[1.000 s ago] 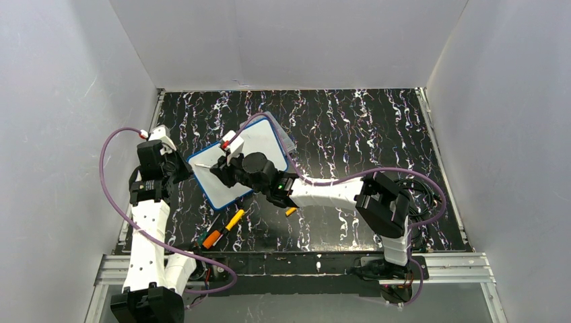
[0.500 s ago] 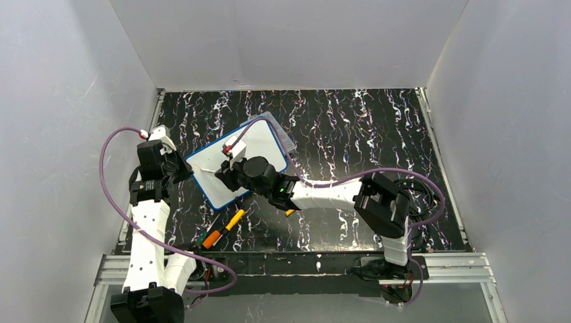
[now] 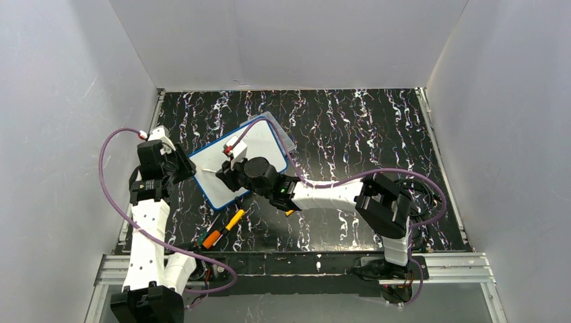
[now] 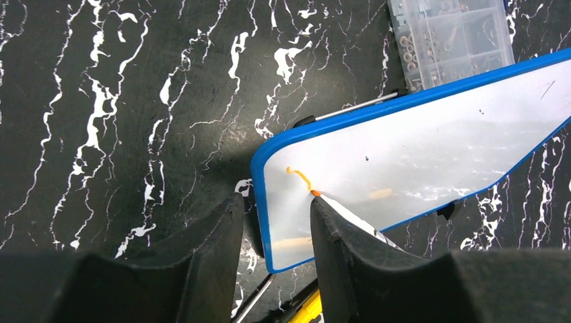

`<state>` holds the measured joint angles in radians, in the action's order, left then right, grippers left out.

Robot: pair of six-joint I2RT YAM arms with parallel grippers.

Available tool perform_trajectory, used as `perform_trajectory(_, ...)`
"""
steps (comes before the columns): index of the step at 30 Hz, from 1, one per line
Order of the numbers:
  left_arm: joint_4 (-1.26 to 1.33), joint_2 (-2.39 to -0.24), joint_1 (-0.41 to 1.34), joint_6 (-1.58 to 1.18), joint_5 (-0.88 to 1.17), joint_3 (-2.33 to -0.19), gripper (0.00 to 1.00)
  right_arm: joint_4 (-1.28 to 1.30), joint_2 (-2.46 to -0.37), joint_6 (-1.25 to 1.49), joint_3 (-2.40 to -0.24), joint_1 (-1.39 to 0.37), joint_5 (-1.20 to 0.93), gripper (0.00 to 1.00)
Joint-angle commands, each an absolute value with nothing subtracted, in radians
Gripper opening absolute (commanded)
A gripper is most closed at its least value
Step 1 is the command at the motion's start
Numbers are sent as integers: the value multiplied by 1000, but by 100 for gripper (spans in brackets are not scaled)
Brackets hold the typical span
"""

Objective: Write a sentence on the whiteboard
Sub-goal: Hold the whiteboard at the center of the board.

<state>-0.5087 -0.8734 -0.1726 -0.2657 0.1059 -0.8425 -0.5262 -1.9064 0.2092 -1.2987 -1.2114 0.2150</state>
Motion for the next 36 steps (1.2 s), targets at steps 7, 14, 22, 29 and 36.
perform_trajectory(7, -508, -904, -169, -278, 160, -837, 33, -578, -1863, 204, -1301, -1210, 268, 1)
perform_trajectory(14, -503, -911, -169, -281, 181, -834, 27, -587, -1865, 201, -1307, -1210, 283, 1)
perform_trajectory(22, -502, -910, -169, -280, 192, -833, 21, -594, -1879, 192, -1332, -1210, 302, 1)
perform_trajectory(29, -504, -907, -169, -277, 193, -834, 20, -602, -1885, 181, -1347, -1210, 318, 1)
perform_trajectory(36, -505, -902, -169, -274, 201, -834, 20, -601, -1903, 171, -1377, -1210, 319, 1)
